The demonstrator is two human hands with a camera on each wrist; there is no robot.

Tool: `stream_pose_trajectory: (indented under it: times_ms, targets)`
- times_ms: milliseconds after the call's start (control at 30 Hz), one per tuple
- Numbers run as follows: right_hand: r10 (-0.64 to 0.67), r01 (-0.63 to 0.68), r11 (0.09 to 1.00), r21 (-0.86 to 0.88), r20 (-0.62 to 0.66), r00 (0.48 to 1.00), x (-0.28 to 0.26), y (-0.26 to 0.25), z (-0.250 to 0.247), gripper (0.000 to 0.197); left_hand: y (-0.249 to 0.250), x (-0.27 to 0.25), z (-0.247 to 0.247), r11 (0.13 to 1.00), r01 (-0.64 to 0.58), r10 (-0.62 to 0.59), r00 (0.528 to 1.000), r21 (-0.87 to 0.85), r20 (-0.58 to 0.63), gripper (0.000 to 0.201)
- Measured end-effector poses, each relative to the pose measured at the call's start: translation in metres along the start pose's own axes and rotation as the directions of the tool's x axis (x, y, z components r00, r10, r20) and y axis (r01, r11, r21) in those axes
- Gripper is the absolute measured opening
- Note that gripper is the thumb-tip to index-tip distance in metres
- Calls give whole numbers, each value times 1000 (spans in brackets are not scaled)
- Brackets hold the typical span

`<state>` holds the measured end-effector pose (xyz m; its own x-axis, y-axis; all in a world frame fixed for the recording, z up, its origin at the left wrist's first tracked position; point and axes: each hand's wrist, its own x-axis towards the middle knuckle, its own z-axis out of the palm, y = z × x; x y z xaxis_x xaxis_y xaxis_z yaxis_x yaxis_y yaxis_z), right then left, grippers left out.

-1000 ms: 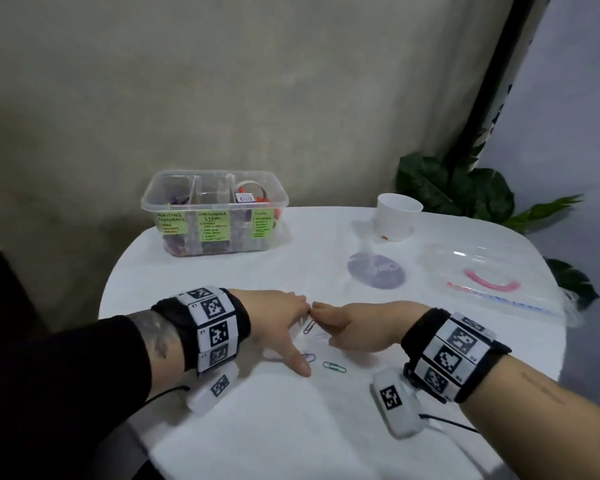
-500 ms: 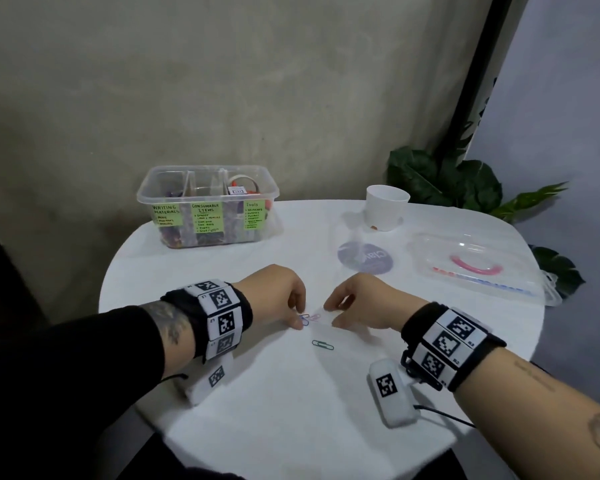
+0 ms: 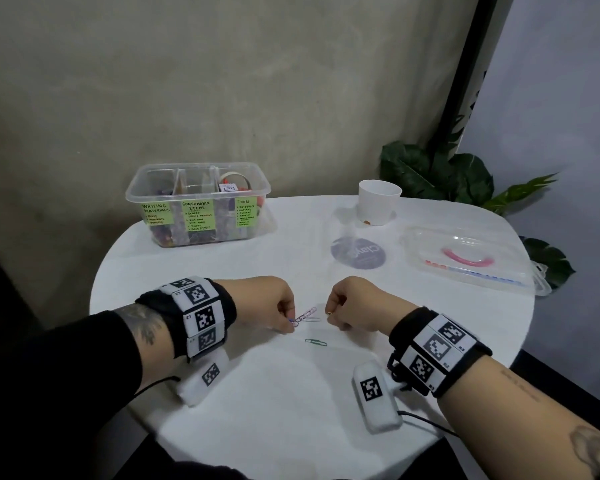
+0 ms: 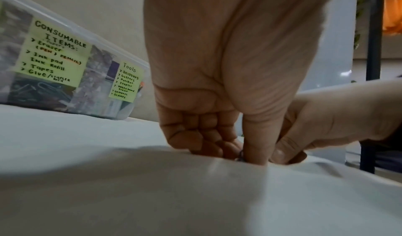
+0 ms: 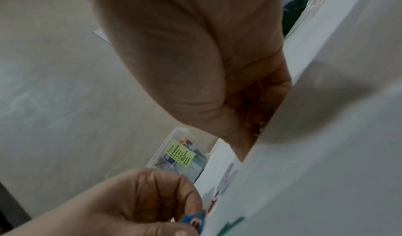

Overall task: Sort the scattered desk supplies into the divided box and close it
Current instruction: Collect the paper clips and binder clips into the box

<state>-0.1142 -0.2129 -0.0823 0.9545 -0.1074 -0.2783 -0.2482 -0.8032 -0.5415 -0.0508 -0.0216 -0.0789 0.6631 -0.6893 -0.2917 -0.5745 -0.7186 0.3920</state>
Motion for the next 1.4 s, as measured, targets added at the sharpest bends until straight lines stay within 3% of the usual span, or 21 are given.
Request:
stream_pose_trajectory:
  times_ms: [133,233,300,400,533,733,833,900,933,1000,1067,1133,1200,1267,1400]
  targets:
    - [-39,47,993,108,-78,996,-2,-5,3,13,-2,1,-5,995,-16,11,999,-102,-51,14]
    - [-87,113,980,166,-155,984,1,-10,7,7,-1,6,-8,964,20,-62,987,-266,-150,19]
    - [-95,117,980,164,-136,986,4,-13,11,16,3,10,-6,953,61,-109,983,-296,-149,26]
    - [-79,84,994,68,-69,994,11,-14,13,32,12,14,-1,966,114,-143,983,-232,-112,32]
    - [-91,90,996,-28,-38,995,15,-13,13,16,24,16,2,994,109,-109,986,-10,-130,26]
    - [-120,122,992,30,-65,991,7,-6,17,11,27,16,6,993,89,-83,994,76,-69,24]
    - [-141,156,979,130,-114,983,2,-2,17,9,23,13,5,999,40,-39,995,10,-92,19]
    - [-125,168,954,249,-181,976,-1,1,16,12,15,14,5,979,18,-44,991,-201,-125,20]
    - [-112,179,936,304,-222,968,-2,2,15,14,12,15,6,925,7,-58,991,-380,-123,20]
    - [-98,211,899,383,-294,951,-4,0,10,14,8,14,9,731,-3,-75,994,-682,-84,13]
    - [-104,256,864,433,-344,933,-4,-3,4,13,10,12,11,435,52,-70,997,-899,24,10]
    - [-104,285,837,467,-376,921,-2,-7,1,17,15,10,10,120,133,-43,991,-984,129,18]
    - [-120,311,824,474,-392,912,-1,-12,-1,19,17,11,5,-94,175,-34,983,-980,178,23]
    - [-165,348,811,470,-386,908,-3,-17,-1,14,18,11,-1,-215,204,-21,977,-955,213,31]
    - [-232,382,794,473,-346,909,-7,-21,0,15,15,11,-5,-232,260,-27,961,-937,274,56]
